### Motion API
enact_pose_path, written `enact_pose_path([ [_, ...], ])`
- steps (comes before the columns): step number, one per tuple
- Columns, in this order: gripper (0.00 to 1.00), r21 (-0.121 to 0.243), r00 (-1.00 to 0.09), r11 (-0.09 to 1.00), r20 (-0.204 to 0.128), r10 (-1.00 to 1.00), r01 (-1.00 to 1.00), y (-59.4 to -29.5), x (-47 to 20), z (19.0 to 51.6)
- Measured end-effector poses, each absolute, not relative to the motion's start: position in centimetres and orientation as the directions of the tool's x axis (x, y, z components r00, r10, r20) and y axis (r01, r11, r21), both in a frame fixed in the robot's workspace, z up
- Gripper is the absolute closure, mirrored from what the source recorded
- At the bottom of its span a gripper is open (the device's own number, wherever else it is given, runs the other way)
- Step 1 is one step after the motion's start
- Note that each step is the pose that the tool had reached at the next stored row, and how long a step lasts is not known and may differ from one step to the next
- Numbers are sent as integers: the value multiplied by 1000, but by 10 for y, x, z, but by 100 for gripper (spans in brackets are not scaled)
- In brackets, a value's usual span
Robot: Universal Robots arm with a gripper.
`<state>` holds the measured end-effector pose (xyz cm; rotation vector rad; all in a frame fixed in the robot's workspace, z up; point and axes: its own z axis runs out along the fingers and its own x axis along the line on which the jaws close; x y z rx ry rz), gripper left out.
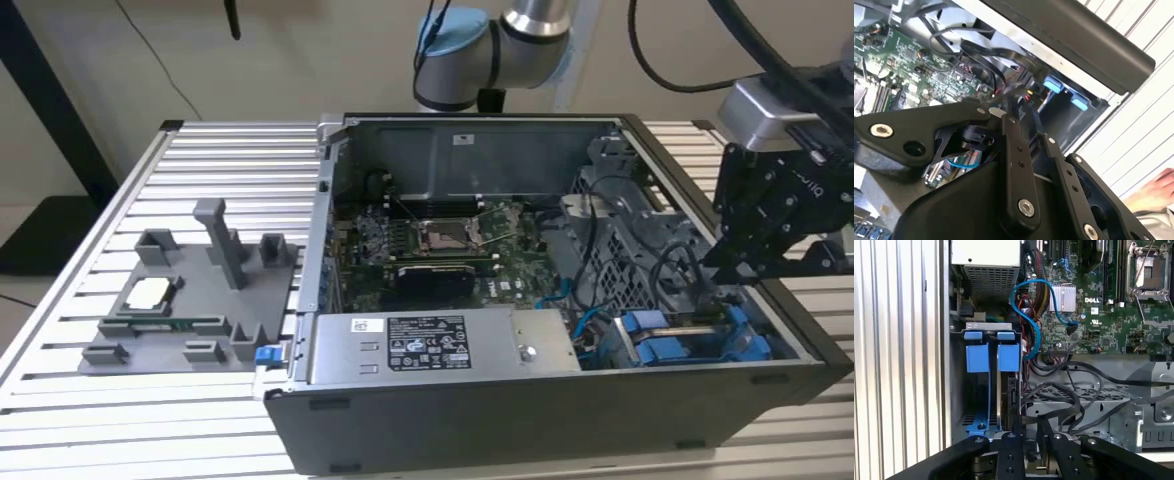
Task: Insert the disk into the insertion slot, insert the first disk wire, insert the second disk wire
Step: 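Insert the first disk wire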
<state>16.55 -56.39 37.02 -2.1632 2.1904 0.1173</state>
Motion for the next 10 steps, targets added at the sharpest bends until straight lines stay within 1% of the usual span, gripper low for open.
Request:
enact_pose_path([
  [10, 73, 20, -14, 12, -97, -995, -1000, -562, 192, 370],
])
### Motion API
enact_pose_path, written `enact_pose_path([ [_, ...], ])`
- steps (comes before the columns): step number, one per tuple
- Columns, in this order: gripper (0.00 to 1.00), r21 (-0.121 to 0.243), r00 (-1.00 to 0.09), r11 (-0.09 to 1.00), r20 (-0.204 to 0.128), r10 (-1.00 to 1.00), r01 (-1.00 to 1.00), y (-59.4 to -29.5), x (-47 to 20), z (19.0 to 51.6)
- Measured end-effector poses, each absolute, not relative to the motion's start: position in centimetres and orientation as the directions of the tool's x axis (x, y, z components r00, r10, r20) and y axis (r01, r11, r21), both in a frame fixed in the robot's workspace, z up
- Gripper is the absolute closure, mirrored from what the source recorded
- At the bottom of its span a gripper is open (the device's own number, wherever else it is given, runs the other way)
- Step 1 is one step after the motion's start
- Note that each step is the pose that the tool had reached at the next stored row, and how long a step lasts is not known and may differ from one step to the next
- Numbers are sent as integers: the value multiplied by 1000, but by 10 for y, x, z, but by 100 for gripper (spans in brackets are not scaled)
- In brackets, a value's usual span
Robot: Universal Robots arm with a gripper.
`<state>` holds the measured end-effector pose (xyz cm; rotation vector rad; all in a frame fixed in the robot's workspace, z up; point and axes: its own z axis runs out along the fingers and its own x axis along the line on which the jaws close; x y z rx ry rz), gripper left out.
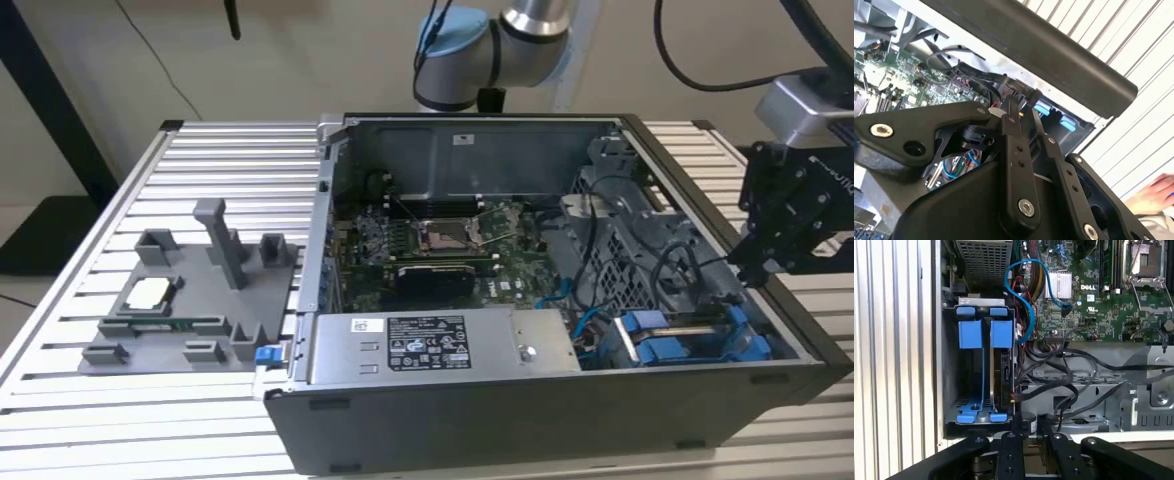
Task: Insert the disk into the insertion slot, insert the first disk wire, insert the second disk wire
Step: 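Insert the first disk wire, then insert the second disk wire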
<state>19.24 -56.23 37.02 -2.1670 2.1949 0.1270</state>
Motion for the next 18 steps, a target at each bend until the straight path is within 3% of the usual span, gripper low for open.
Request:
enact_pose_path([
  [18, 76, 31, -34, 31, -98, -995, -999, -572, 201, 367],
])
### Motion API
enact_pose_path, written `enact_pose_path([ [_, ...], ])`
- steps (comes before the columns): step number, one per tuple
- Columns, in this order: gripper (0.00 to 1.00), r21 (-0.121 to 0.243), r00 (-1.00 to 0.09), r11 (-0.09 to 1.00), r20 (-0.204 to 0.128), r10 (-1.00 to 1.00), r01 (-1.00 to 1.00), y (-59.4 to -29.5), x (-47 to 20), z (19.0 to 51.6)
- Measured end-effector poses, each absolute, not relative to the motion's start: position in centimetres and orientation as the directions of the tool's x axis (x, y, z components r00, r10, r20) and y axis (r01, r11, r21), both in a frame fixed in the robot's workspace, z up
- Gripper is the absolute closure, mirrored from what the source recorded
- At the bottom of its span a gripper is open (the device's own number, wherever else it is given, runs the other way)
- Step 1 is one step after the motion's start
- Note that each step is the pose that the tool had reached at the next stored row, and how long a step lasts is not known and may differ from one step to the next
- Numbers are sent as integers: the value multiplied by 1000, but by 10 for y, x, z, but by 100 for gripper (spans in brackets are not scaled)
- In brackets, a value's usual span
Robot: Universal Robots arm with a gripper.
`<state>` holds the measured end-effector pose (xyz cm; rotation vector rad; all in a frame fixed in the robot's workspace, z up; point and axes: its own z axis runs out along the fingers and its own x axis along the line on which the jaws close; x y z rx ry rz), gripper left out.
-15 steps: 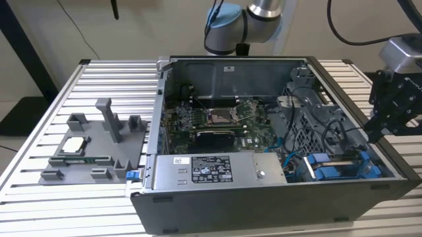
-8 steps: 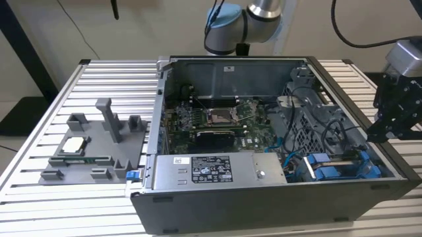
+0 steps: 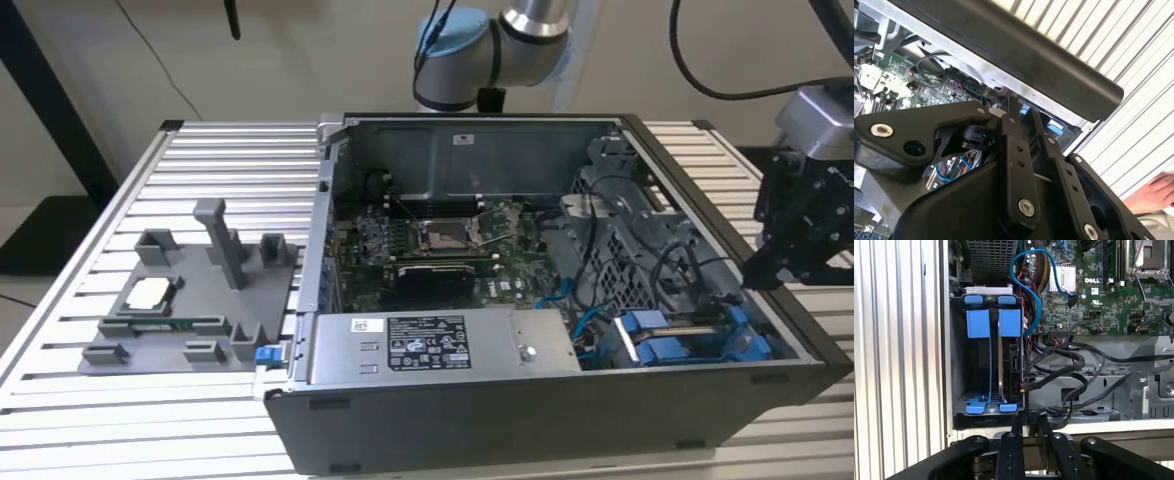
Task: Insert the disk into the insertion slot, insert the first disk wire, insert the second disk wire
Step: 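Insert the second disk wire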
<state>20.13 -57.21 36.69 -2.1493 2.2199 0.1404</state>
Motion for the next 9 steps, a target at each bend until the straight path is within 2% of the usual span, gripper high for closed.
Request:
enact_pose_path([
  [2, 76, 32, -34, 31, -100, -994, -999, -572, 201, 367],
  [3, 83, 32, -34, 31, -100, -994, -999, -572, 201, 367],
  [9, 83, 32, -34, 31, -100, -994, -999, -572, 201, 368],
])
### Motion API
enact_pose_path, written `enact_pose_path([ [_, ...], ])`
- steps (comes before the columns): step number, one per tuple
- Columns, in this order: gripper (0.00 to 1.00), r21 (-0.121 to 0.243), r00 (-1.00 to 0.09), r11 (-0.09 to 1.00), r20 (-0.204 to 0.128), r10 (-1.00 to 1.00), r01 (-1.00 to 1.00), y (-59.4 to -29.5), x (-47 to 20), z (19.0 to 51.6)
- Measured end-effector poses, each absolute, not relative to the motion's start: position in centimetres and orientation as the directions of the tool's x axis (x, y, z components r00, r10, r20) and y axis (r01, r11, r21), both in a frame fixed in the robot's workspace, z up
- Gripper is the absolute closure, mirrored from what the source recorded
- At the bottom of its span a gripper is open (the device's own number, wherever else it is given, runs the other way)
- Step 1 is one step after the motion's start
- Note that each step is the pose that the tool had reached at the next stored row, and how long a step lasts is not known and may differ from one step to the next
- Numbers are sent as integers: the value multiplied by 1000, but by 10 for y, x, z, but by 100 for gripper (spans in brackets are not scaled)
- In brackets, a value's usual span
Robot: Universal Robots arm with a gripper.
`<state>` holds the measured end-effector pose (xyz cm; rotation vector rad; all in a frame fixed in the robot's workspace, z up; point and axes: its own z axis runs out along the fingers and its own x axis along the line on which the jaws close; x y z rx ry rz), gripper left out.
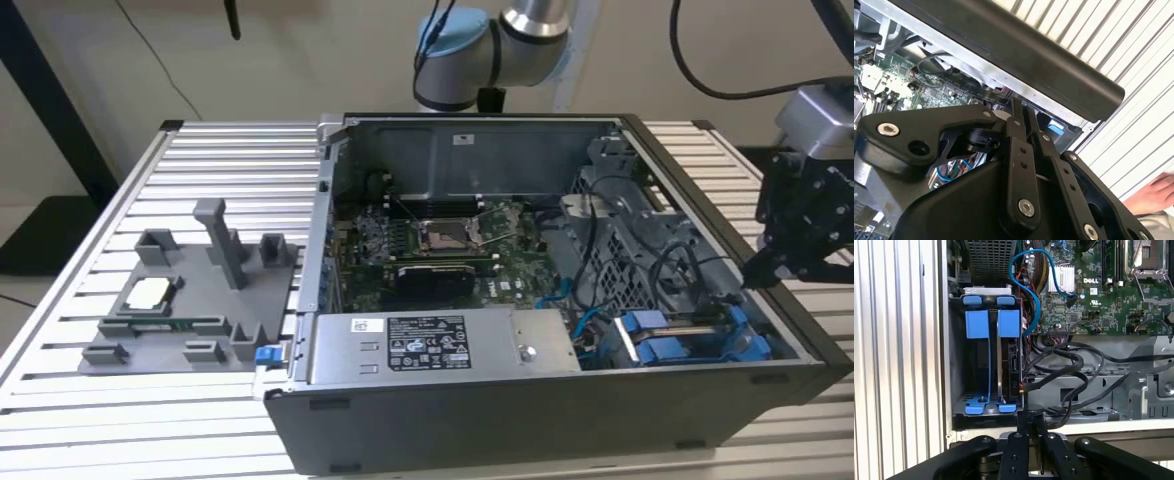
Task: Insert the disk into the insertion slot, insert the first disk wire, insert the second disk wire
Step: 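Insert the second disk wire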
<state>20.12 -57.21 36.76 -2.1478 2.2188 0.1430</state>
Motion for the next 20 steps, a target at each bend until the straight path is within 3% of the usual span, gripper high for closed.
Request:
enact_pose_path([
  [20, 84, 30, -46, 43, -114, -992, -999, -571, 147, 390],
])
